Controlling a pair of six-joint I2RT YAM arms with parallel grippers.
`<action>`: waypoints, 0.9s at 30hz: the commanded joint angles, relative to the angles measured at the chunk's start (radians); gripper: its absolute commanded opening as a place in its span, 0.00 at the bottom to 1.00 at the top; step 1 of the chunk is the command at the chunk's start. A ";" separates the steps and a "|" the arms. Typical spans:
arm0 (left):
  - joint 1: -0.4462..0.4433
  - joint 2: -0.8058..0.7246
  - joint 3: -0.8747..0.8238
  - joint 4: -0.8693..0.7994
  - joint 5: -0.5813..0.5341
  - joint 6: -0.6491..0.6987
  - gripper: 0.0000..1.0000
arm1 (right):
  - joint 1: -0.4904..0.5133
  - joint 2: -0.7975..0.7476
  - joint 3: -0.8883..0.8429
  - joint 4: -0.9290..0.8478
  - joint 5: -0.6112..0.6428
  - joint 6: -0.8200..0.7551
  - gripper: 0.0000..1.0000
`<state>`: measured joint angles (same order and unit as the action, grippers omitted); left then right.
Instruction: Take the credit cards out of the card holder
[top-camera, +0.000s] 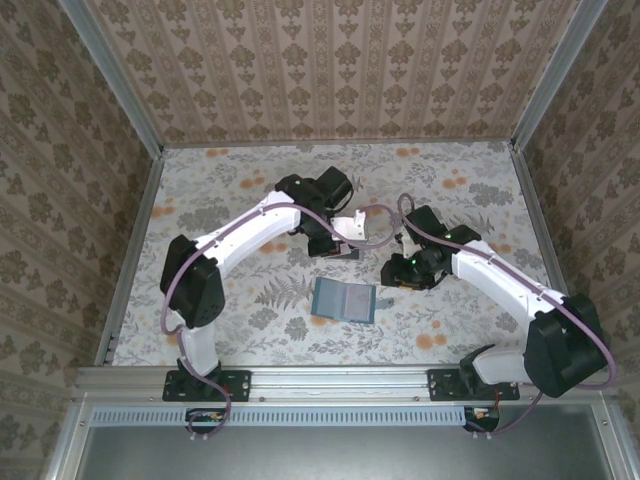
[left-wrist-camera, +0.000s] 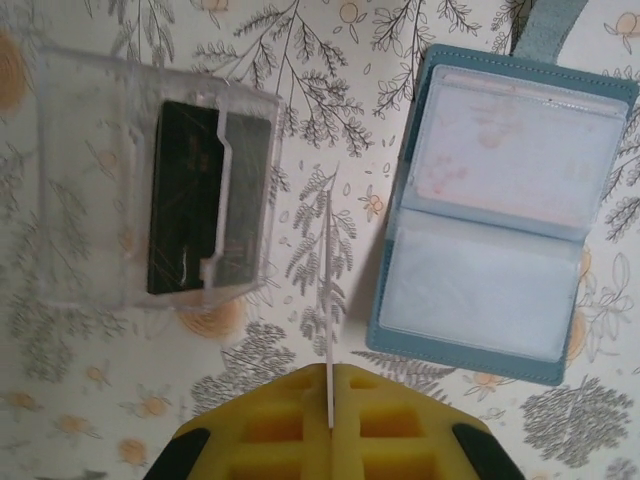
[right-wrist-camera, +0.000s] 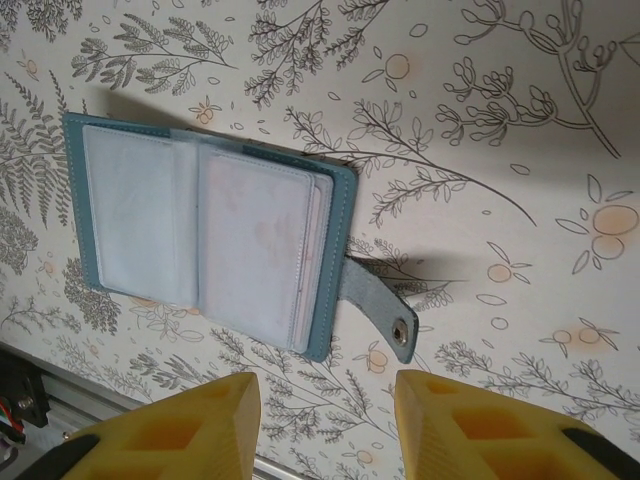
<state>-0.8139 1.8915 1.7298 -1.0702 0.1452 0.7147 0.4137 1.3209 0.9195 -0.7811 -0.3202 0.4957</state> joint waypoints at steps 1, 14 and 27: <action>0.031 0.069 0.120 -0.110 -0.003 0.154 0.00 | -0.007 -0.038 -0.017 -0.052 0.024 -0.013 0.41; 0.075 0.310 0.506 -0.241 0.038 0.290 0.00 | -0.021 -0.086 -0.044 -0.056 0.031 0.012 0.41; 0.083 0.443 0.624 -0.211 -0.012 0.328 0.00 | -0.048 -0.070 -0.042 -0.057 0.024 -0.004 0.41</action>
<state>-0.7380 2.3184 2.3135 -1.2575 0.1349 1.0016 0.3706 1.2556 0.8898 -0.8127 -0.3092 0.4999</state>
